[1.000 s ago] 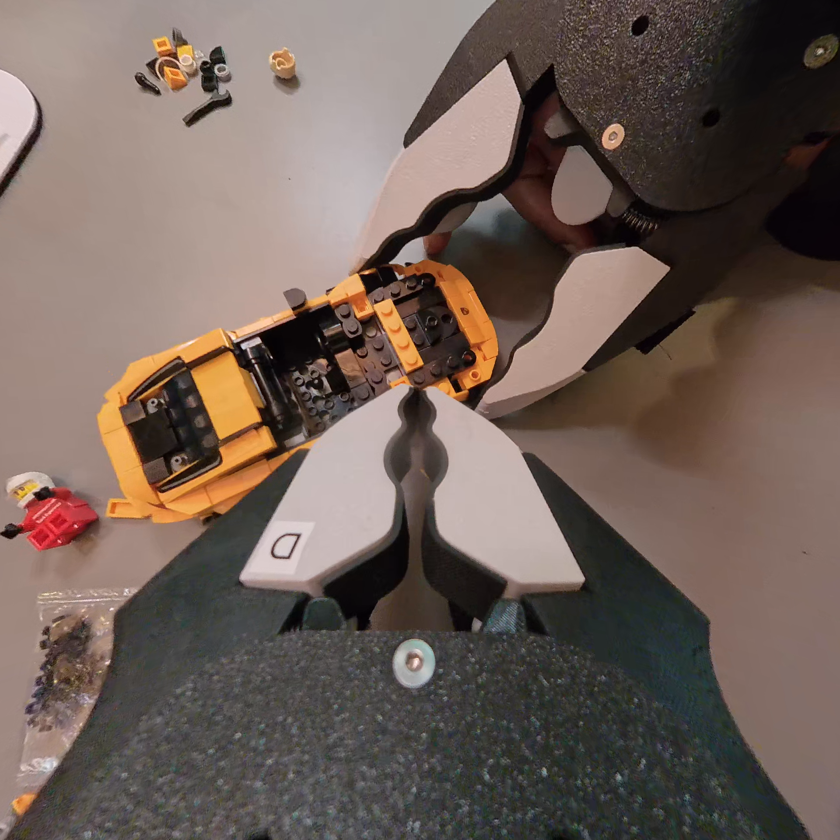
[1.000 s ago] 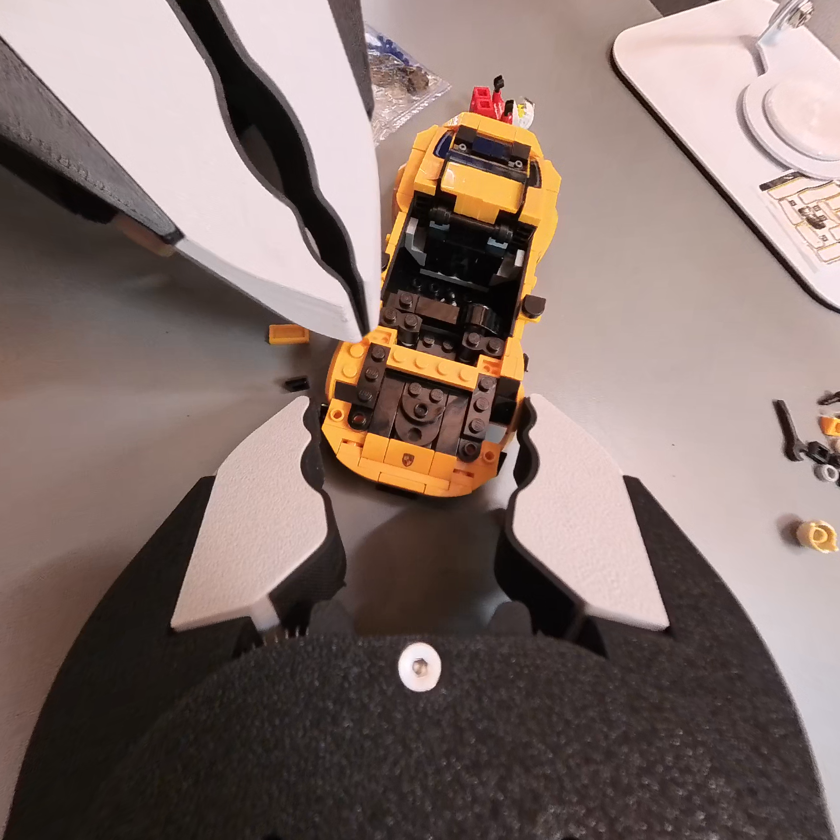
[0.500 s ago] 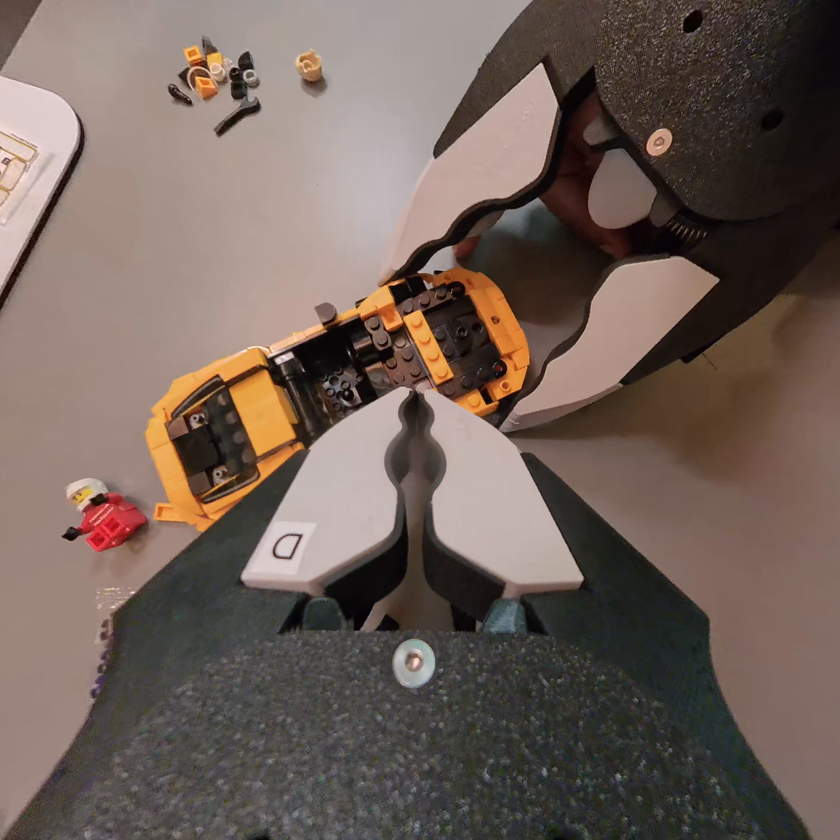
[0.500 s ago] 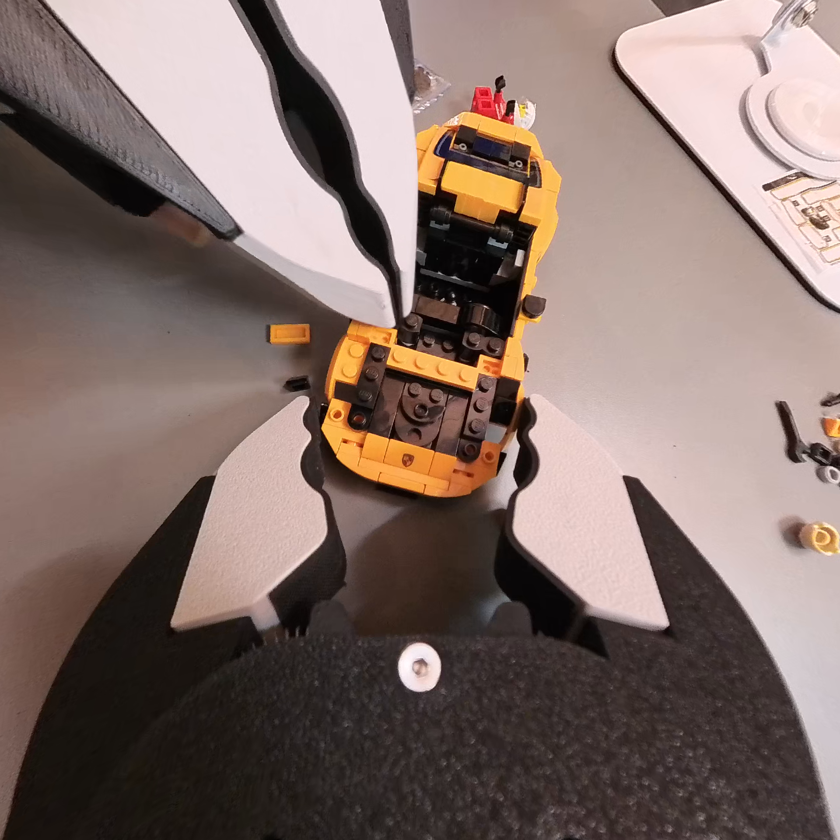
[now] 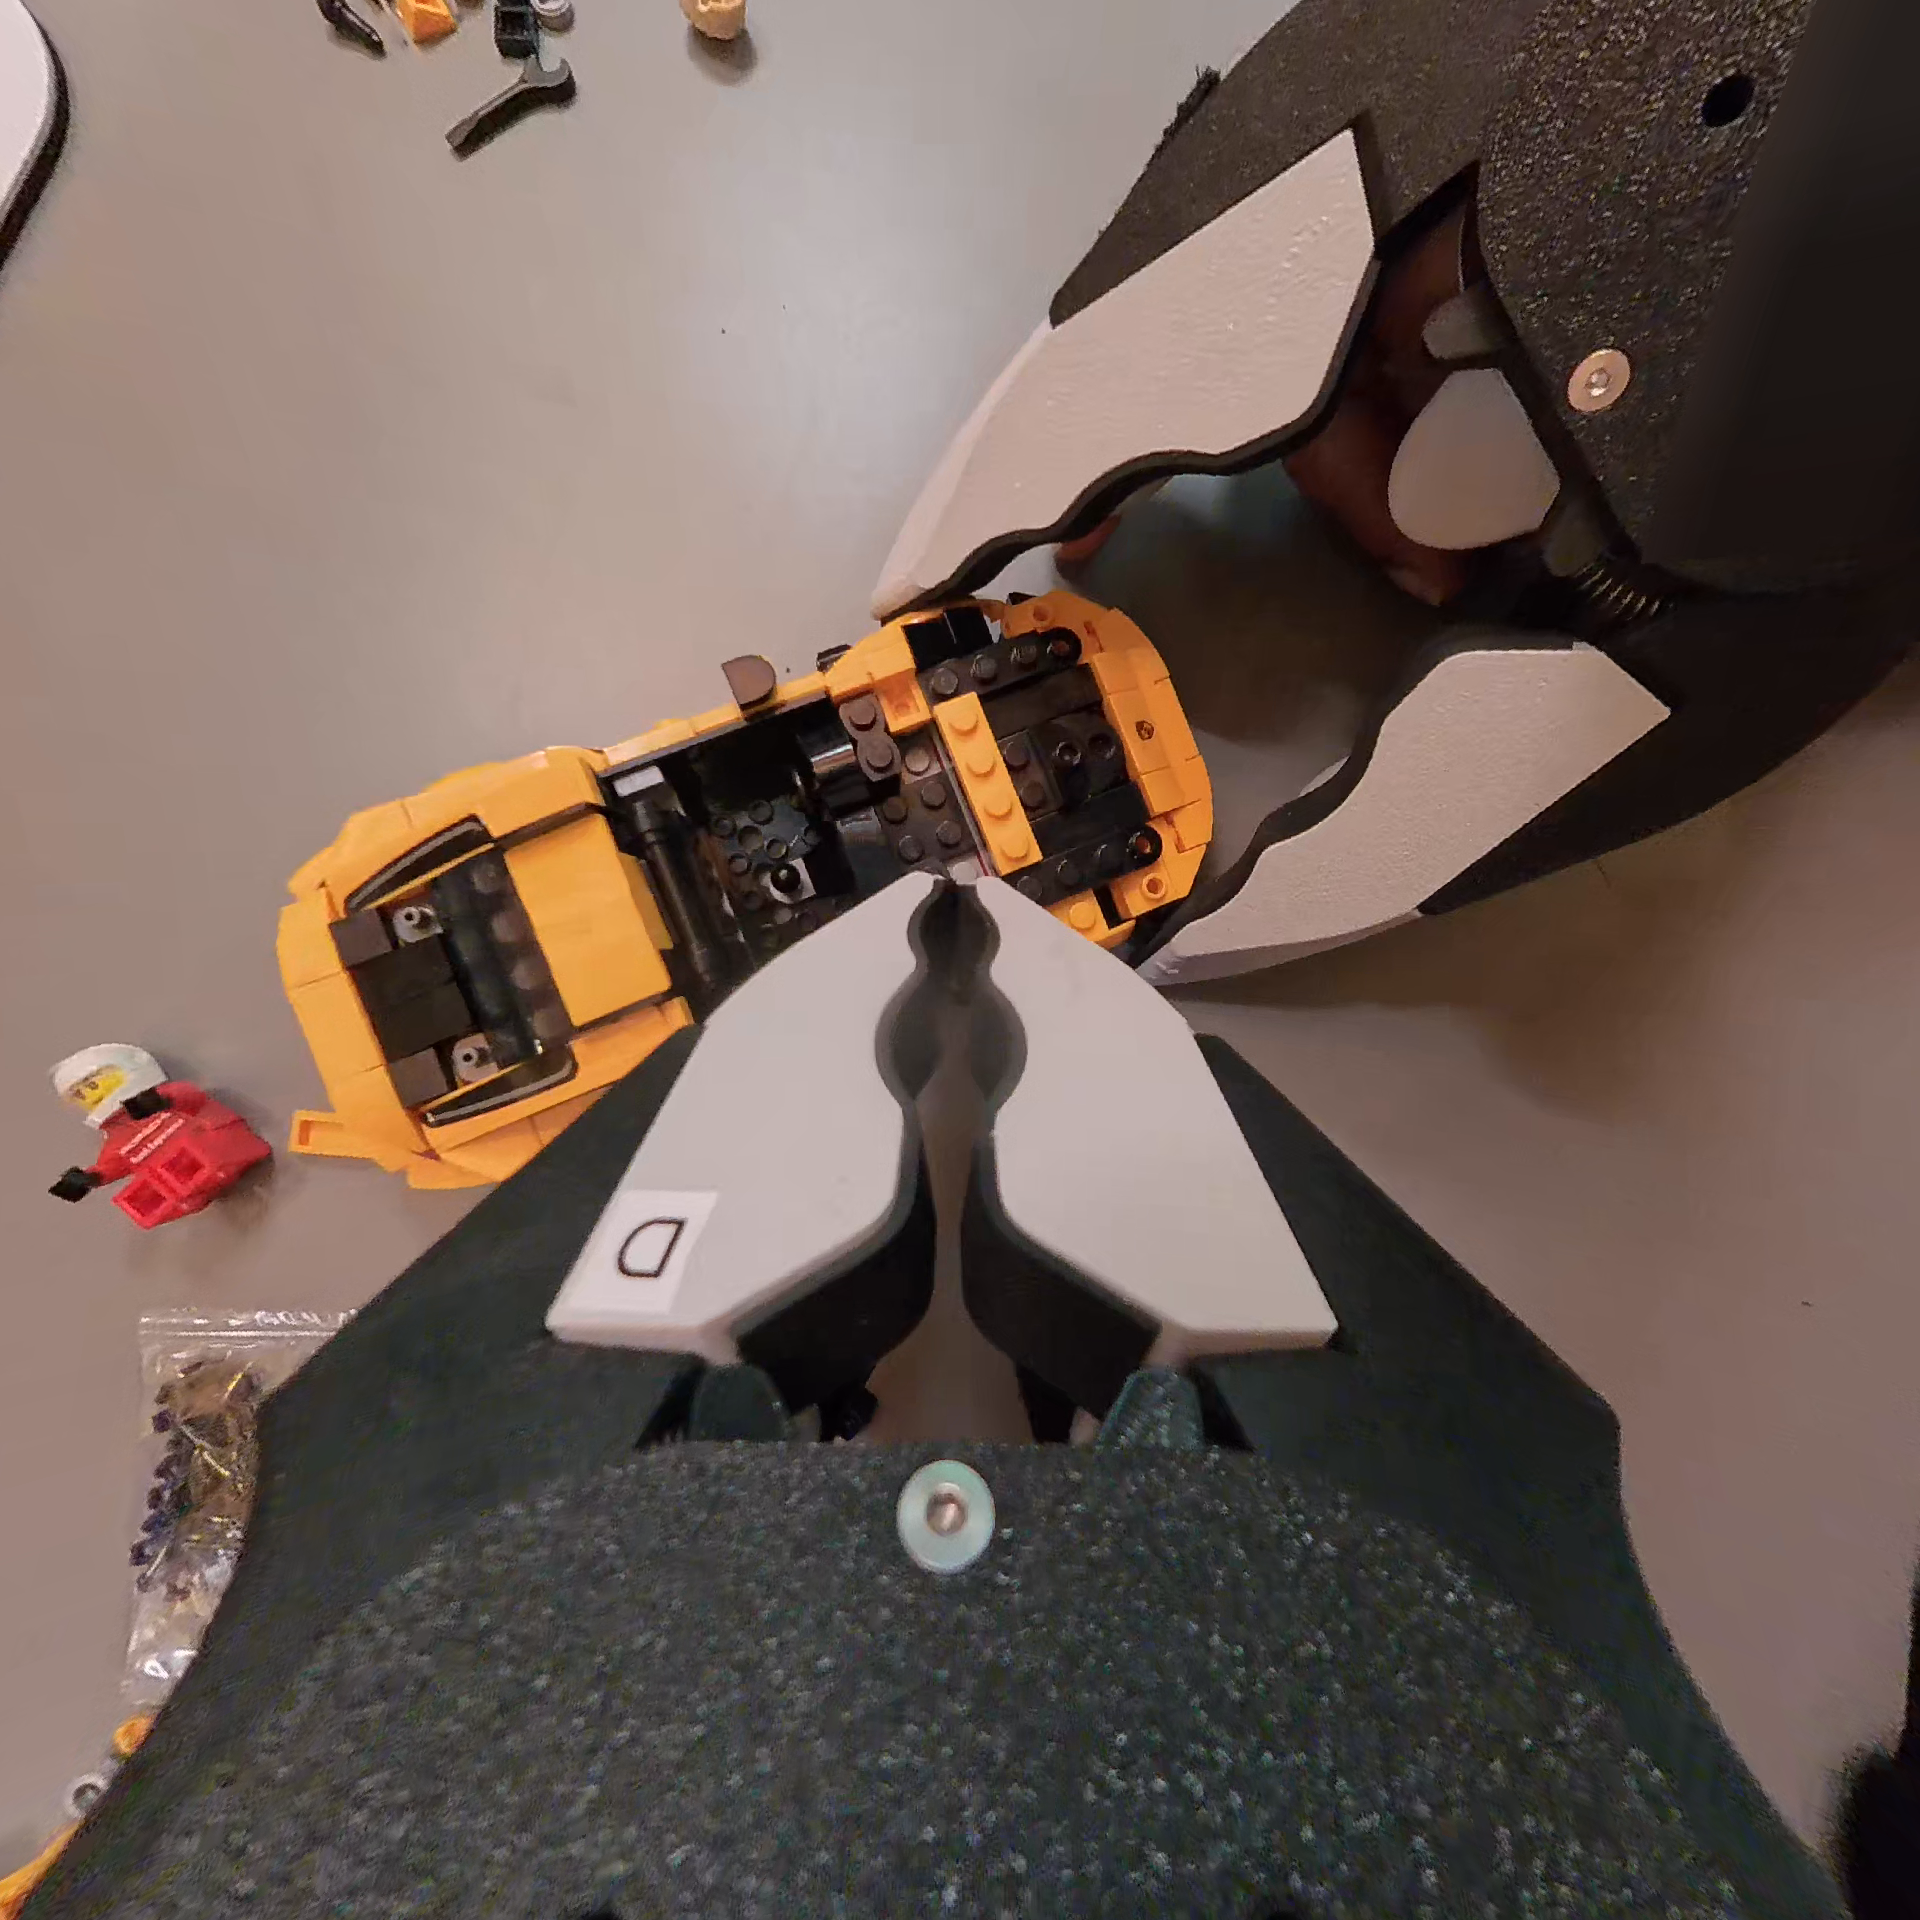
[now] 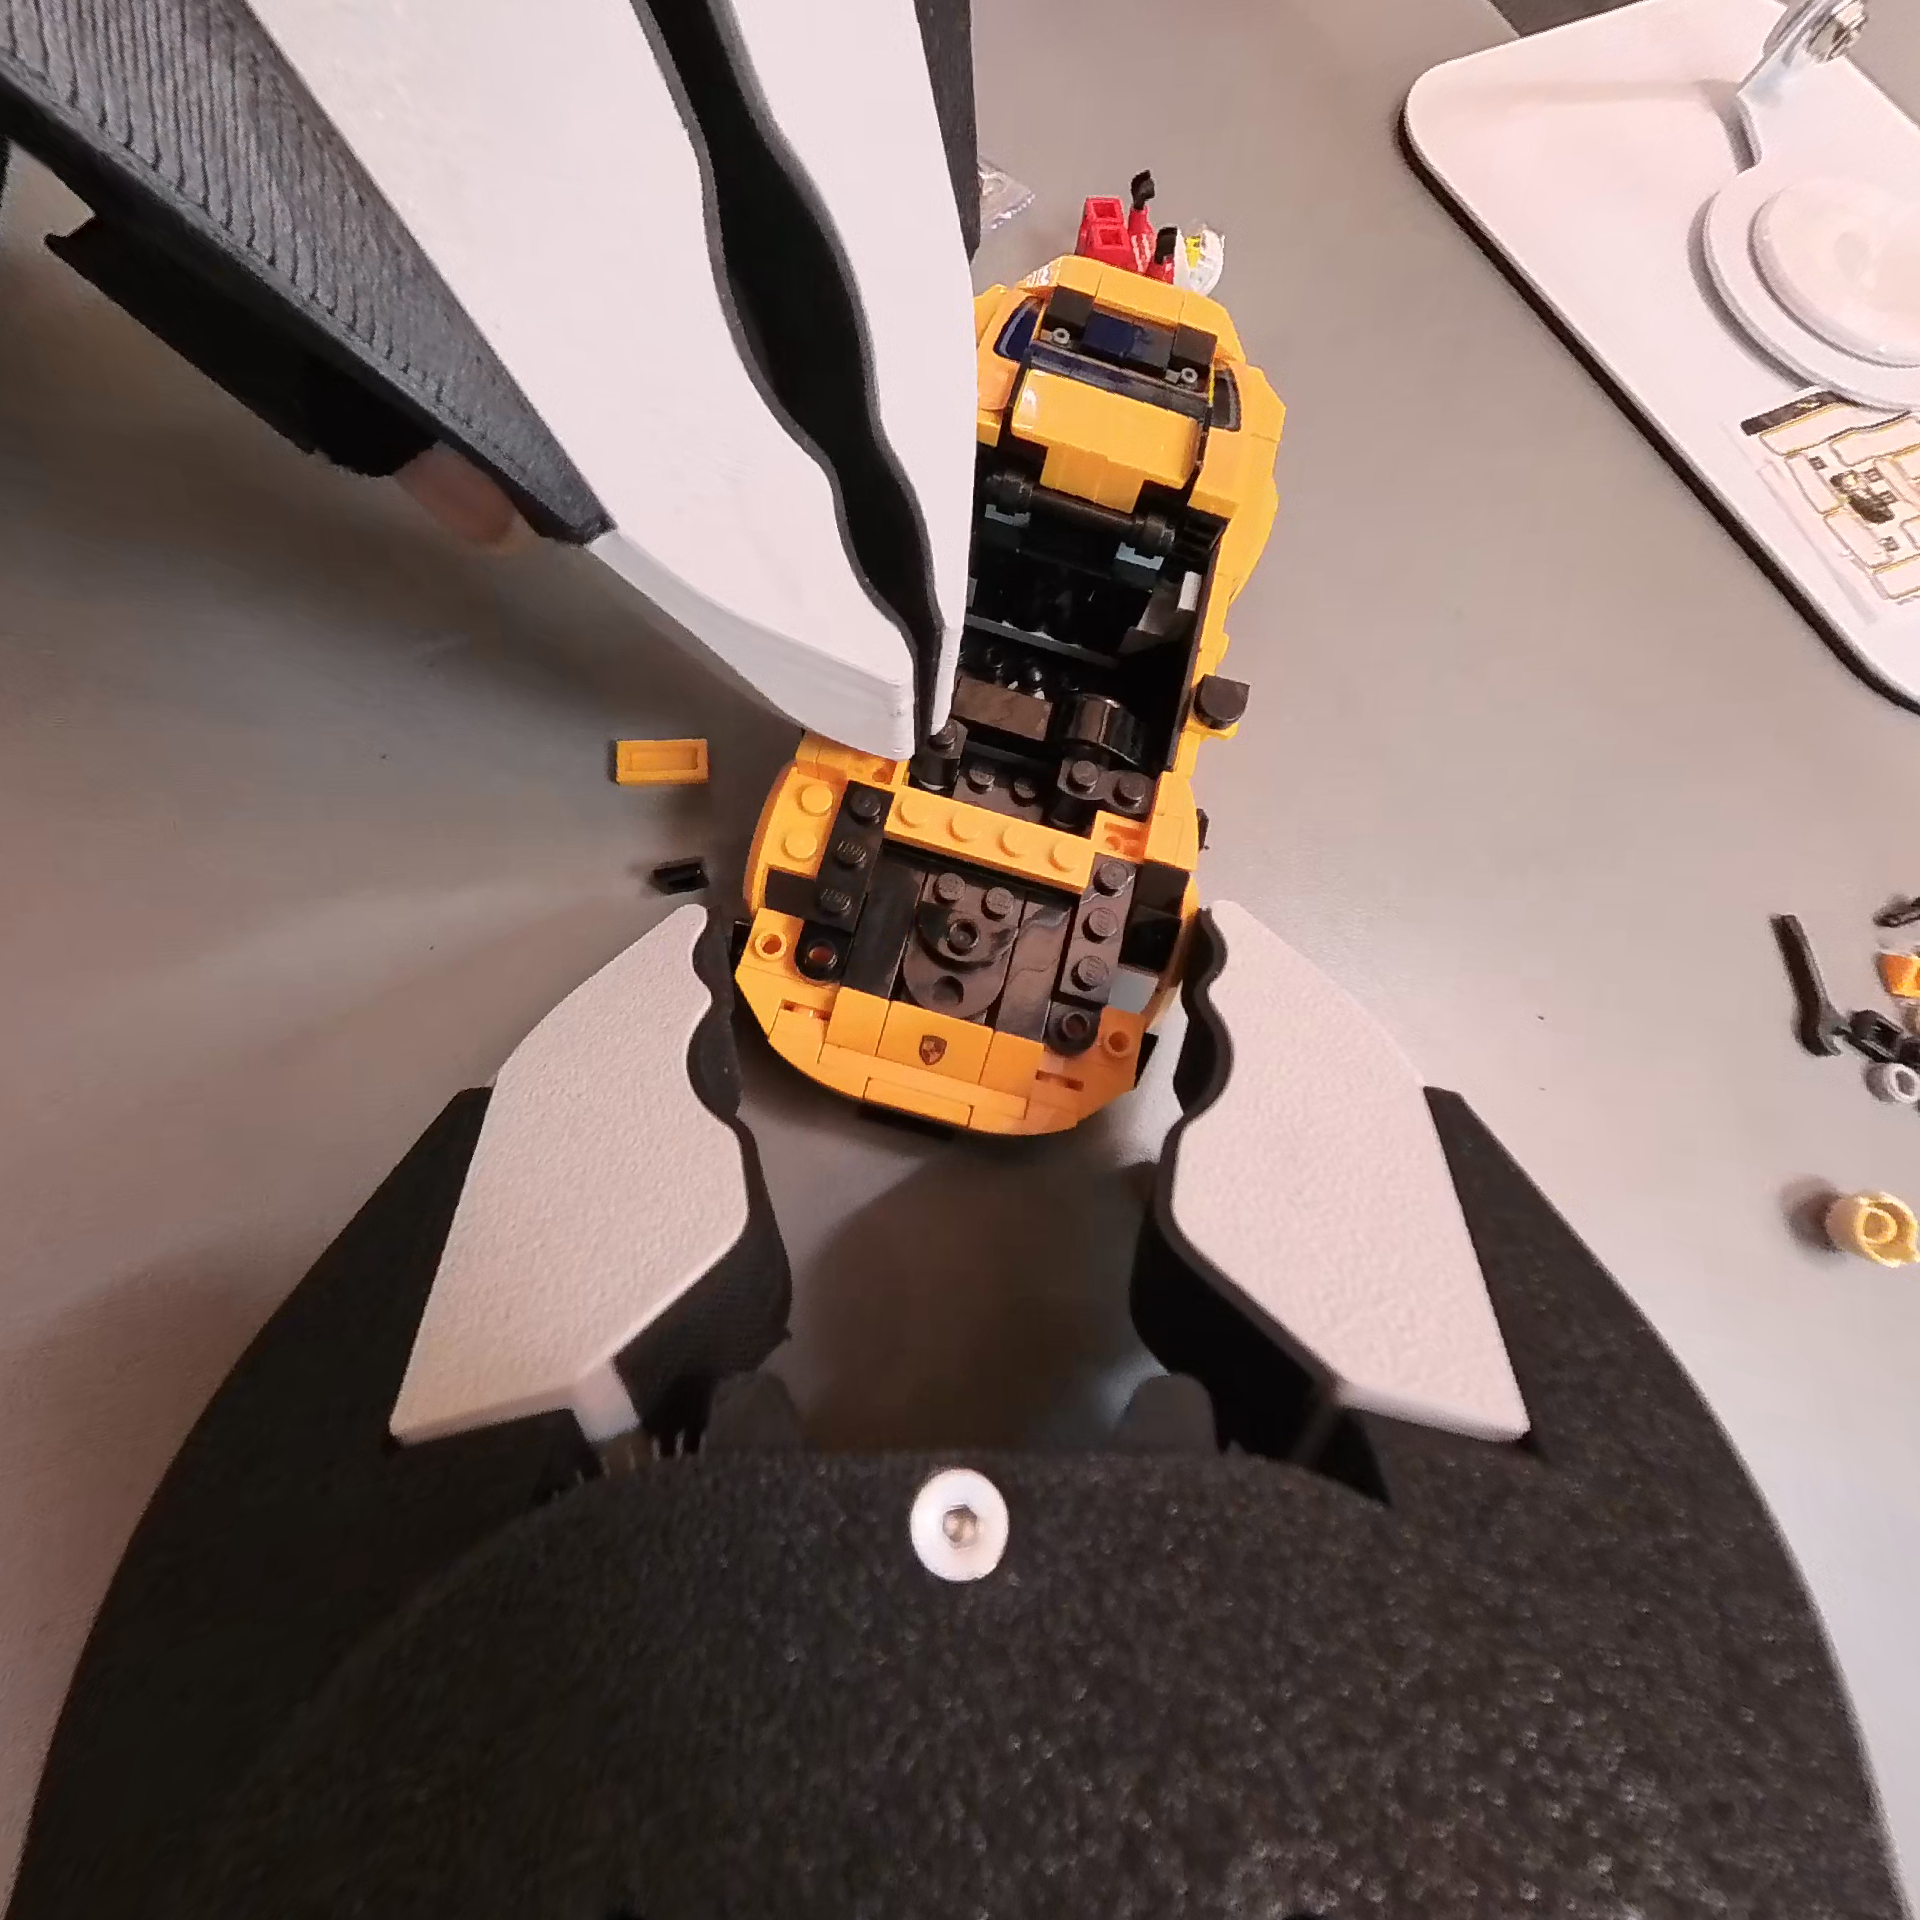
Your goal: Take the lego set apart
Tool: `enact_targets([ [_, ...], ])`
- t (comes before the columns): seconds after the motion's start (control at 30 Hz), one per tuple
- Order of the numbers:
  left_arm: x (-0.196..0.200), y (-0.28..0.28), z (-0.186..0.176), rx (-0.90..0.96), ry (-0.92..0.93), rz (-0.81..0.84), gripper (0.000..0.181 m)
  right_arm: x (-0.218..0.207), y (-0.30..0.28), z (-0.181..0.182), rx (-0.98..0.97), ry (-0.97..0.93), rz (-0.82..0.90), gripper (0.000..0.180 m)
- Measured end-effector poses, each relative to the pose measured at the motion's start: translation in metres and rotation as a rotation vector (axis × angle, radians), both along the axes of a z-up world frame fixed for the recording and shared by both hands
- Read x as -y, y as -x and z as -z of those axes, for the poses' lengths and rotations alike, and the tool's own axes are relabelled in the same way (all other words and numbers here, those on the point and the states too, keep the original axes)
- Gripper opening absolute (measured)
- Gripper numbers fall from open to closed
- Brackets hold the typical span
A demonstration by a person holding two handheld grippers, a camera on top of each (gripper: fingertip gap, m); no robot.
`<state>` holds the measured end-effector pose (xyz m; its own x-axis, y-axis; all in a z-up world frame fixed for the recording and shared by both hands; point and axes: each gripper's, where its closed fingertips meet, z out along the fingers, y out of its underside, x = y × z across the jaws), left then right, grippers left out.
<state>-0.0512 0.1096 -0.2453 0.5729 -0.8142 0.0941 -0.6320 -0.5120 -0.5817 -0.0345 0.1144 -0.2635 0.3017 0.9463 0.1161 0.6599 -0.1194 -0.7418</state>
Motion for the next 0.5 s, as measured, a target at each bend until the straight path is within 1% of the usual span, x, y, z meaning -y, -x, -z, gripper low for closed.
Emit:
enact_targets([
  [0.17, 0.0, -0.002, -0.002, 0.046, -0.052, 0.006, 0.0, 0.0, 0.0, 0.0, 0.0, 0.0, 0.001, 0.083],
  [0.3, 0.002, -0.006, -0.025, 0.223, -0.066, -0.024, 0.0, 0.001, -0.001, -0.001, -0.001, -0.003, -0.003, 0.083],
  [0.4, -0.002, 0.009, -0.027, 0.209, -0.122, -0.065, 0.0, 0.002, -0.002, -0.002, -0.004, 0.013, -0.008, 0.081],
  [0.5, 0.002, 0.013, -0.025, 0.225, -0.153, -0.062, 0.0, 0.002, -0.005, -0.009, -0.043, 0.074, -0.005, 0.078],
])
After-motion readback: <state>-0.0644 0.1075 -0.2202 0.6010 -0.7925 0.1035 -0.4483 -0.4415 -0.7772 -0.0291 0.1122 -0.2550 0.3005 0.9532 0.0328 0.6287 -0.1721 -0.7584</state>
